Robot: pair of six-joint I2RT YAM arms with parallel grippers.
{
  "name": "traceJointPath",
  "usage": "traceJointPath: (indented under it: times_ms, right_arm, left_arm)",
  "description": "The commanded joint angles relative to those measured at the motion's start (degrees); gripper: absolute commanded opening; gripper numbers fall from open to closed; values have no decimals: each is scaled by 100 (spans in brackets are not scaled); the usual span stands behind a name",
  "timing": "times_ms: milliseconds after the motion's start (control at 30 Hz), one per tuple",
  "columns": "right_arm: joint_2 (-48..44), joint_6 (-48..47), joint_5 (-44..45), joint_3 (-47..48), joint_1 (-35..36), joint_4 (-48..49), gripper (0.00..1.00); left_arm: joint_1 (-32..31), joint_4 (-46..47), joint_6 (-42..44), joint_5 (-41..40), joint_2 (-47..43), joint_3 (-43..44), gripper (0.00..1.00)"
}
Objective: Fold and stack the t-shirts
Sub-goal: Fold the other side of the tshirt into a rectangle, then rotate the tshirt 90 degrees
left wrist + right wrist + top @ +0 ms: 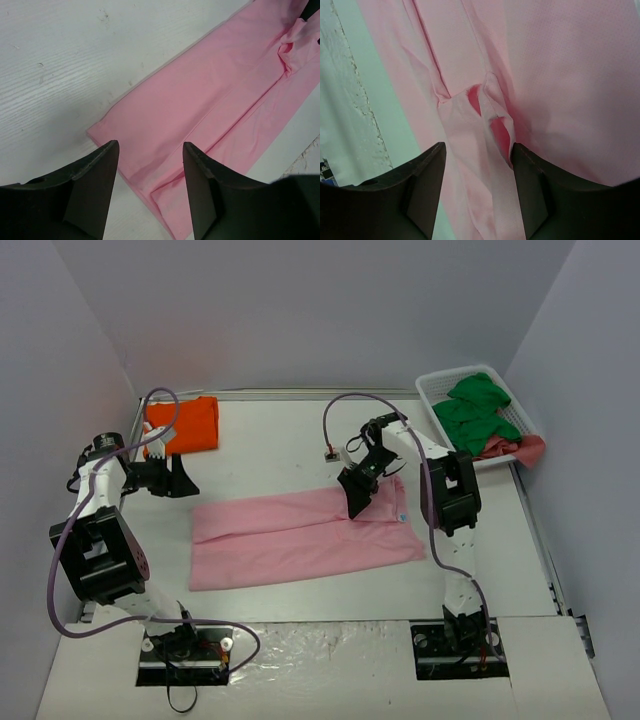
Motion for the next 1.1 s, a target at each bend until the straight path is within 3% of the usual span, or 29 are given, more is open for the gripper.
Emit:
traceJointPath:
  times_ms: [0,1067]
  right_arm:
    - [-545,-163,-198,-113,71,-409,51]
    - [-870,-137,-66,-1282,660,-136,54]
  left_arm:
    - [46,-32,11,145,-308,4,52]
    - [46,-66,46,285,-290,-14,53]
